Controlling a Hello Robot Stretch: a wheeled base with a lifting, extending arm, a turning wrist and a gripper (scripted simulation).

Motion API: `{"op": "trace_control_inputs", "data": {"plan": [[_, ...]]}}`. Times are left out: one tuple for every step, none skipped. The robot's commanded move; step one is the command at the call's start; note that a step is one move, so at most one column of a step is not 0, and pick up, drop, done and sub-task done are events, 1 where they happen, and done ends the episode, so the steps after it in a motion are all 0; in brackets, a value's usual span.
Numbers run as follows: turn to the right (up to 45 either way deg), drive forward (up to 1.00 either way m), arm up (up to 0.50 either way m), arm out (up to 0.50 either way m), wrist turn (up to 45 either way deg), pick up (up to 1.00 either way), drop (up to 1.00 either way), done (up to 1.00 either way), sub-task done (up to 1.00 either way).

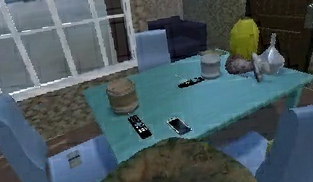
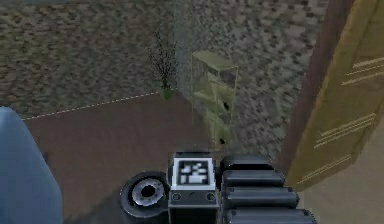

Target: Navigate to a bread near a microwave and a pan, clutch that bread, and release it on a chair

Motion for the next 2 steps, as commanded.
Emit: {"op": "trace_control_inputs", "data": {"plan": [[45.0,0.00,0.00,0.00,0.0,0.00,0.00,0.00,0.00],[45.0,0.00,0.00,0.00,0.0,0.00,0.00,0.00,0.00]]}}
